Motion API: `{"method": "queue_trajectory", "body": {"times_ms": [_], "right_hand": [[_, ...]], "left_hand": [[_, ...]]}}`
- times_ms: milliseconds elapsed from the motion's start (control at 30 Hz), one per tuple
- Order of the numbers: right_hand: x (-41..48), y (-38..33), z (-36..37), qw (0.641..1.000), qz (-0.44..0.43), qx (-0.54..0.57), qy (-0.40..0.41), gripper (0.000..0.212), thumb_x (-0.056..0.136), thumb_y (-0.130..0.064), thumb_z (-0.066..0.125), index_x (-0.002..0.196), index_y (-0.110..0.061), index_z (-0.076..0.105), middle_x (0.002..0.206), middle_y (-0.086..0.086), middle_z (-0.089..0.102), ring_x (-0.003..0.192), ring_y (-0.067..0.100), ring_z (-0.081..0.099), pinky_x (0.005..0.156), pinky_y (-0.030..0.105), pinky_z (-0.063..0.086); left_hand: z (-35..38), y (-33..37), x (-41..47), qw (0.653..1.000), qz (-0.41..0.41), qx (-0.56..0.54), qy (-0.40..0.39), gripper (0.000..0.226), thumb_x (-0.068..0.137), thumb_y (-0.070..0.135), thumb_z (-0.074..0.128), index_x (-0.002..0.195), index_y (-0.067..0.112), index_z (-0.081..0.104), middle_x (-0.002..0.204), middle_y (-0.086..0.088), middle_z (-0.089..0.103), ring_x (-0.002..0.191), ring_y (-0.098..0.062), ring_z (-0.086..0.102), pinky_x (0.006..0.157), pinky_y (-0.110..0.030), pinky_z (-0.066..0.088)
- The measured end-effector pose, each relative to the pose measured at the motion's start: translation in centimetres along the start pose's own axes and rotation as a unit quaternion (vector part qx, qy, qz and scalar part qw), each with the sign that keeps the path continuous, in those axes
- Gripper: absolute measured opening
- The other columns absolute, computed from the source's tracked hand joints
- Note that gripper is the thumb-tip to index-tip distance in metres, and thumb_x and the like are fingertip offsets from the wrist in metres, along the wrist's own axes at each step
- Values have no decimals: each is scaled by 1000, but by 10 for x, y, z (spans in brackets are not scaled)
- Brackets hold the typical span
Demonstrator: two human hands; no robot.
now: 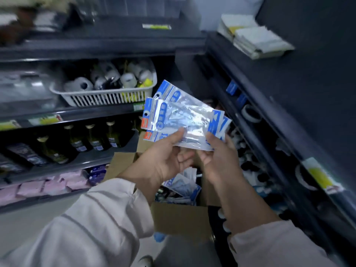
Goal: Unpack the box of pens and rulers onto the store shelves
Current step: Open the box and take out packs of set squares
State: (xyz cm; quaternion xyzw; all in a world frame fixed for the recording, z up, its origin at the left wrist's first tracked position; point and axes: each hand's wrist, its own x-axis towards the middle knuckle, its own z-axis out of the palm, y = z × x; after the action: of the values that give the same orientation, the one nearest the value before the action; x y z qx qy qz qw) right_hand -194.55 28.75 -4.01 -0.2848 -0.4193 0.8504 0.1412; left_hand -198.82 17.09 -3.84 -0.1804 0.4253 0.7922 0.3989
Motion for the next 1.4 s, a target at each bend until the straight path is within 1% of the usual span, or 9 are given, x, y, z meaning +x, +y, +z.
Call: {"method": "queue_trajectory", "body": {"times_ms": [133, 267, 367, 500, 600, 967, 1133, 1300, 1400], "right_hand": [[-19, -25, 7, 997, 22, -58, -43, 17, 91, 0, 57, 96, -14, 64, 94, 8, 72, 81, 20, 70, 80, 39, 57], [-35, -50, 15, 992, 30, -107, -63, 21, 89, 4, 57, 94, -14, 64, 90, 6, 74, 71, 16, 71, 65, 33, 60], [-41, -71, 20, 988, -59, -139, -35, 28, 85, 0, 64, 106, -18, 56, 106, 9, 69, 77, 21, 70, 54, 29, 54], [-51, -99, 29, 910, -189, -364, -60, 58, 79, -12, 75, 123, -32, 42, 103, -16, 53, 89, 4, 60, 63, 19, 50], [-55, -105, 33, 874, -196, -438, -78, 51, 75, -14, 78, 116, -24, 50, 97, -9, 61, 79, 5, 64, 59, 18, 49], [-25, -144, 20, 894, -189, -406, 26, 18, 87, -20, 65, 78, -12, 51, 74, 4, 60, 61, 14, 57, 52, 25, 44], [6, -154, 14, 941, -141, -309, 16, 8, 84, -18, 63, 90, -14, 60, 94, 14, 70, 80, 28, 69, 72, 46, 56], [36, -183, 6, 943, -97, -307, -78, 3, 88, -12, 66, 86, -9, 67, 84, 13, 73, 71, 25, 70, 63, 35, 58], [69, -208, -10, 951, -70, -295, -64, 15, 85, -7, 68, 100, -6, 65, 90, 14, 74, 78, 29, 72, 67, 40, 58]], "left_hand": [[23, 24, -24, 992, 77, -105, -7, 6, 91, 15, 58, 89, 10, 61, 82, -6, 68, 69, -19, 64, 86, -35, 51], [37, 40, -44, 989, 108, -96, -15, 8, 92, 6, 55, 93, 7, 63, 77, -8, 73, 66, -21, 71, 66, -39, 59], [45, 46, -55, 990, 121, -72, -3, 11, 90, 4, 57, 97, 11, 63, 79, -5, 74, 70, -20, 71, 69, -39, 59], [48, 46, -62, 991, 134, -6, -11, 12, 89, 6, 60, 97, 15, 63, 78, -3, 75, 73, -20, 70, 63, -35, 57], [54, 45, -66, 990, 135, 11, -43, 17, 88, 7, 61, 103, 14, 63, 90, -7, 75, 83, -26, 71, 72, -41, 57], [91, 54, -48, 986, 113, 49, -109, 32, 90, -5, 51, 115, 12, 61, 110, -14, 70, 97, -32, 67, 76, -48, 55], [119, 54, -22, 986, 124, 70, -88, 35, 86, -4, 56, 117, 9, 61, 102, -15, 72, 89, -34, 70, 74, -50, 57], [161, 59, 6, 985, 140, 51, -88, 32, 84, -8, 55, 109, 9, 65, 91, -18, 73, 76, -36, 71, 59, -53, 57], [182, 62, 31, 984, 141, 46, -98, 28, 91, 2, 52, 114, 13, 63, 99, -13, 73, 86, -33, 71, 70, -51, 56]]}}
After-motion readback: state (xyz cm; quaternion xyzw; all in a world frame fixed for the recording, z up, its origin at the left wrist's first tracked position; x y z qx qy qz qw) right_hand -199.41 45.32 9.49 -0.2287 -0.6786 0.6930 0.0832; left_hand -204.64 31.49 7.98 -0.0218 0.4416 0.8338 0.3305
